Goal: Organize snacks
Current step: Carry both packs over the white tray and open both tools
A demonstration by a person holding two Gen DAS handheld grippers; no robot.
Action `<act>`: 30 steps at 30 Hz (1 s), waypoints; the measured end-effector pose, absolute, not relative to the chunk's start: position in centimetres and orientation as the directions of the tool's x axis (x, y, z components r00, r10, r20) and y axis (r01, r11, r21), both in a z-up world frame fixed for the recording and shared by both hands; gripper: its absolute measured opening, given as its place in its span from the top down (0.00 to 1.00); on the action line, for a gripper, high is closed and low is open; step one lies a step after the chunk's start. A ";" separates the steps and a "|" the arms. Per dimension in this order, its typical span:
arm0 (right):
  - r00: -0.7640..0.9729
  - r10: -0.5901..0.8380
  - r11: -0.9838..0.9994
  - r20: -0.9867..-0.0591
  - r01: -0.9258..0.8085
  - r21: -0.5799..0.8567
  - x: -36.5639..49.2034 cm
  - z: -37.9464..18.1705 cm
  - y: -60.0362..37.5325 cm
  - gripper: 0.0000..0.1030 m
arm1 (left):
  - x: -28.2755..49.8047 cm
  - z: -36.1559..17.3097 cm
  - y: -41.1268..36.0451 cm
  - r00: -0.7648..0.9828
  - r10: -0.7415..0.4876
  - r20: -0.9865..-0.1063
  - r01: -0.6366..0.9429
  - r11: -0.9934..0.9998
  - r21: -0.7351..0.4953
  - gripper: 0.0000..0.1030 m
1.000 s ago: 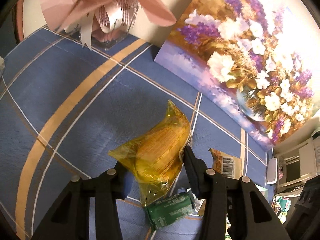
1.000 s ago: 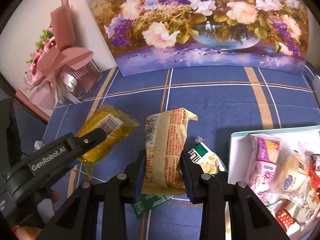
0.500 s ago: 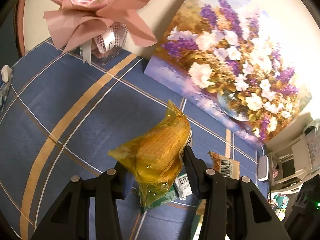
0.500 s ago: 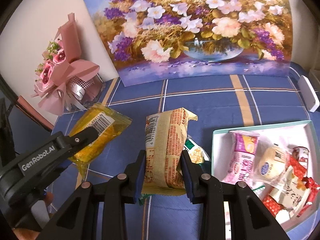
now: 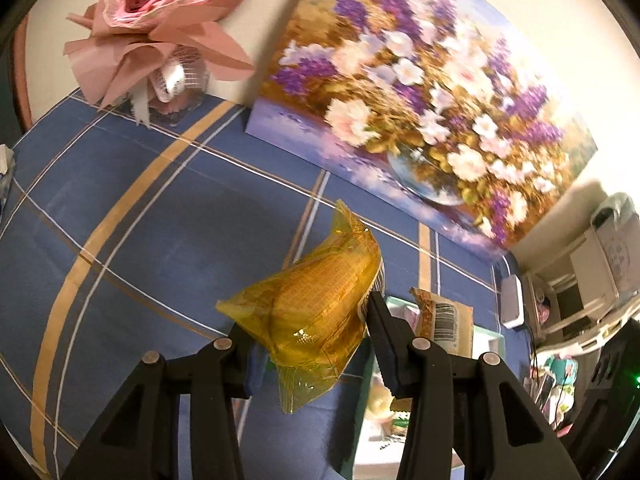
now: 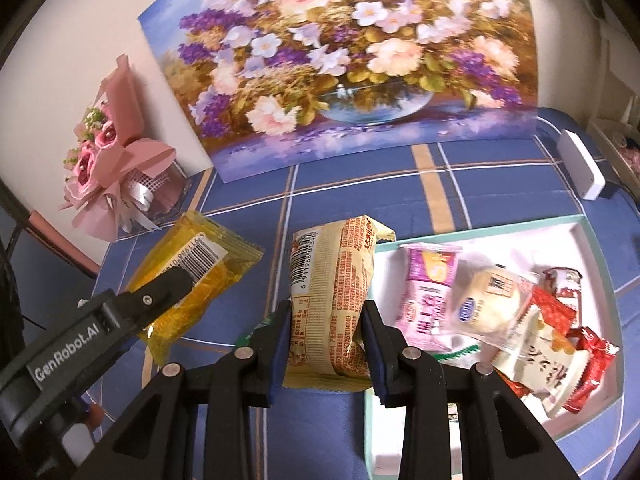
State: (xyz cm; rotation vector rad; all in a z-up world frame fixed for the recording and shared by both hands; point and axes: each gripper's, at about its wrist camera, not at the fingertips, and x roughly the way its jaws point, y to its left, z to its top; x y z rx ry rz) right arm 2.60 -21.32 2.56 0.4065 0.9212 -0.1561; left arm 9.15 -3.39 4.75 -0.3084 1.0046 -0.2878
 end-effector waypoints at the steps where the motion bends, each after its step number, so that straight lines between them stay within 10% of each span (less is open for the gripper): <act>1: 0.601 0.039 0.911 -0.798 0.307 0.276 2.4 2.6 -21.7 0.65 | 9.0 4.9 -3.8 0.505 -0.378 -0.776 0.102 0.919 -0.381 0.54; 30: 0.547 -0.134 0.711 -0.827 0.634 0.304 -6.0 -0.8 -39.0 0.65 | 4.3 1.0 -18.1 0.361 -0.468 -0.806 0.363 0.867 -0.341 0.54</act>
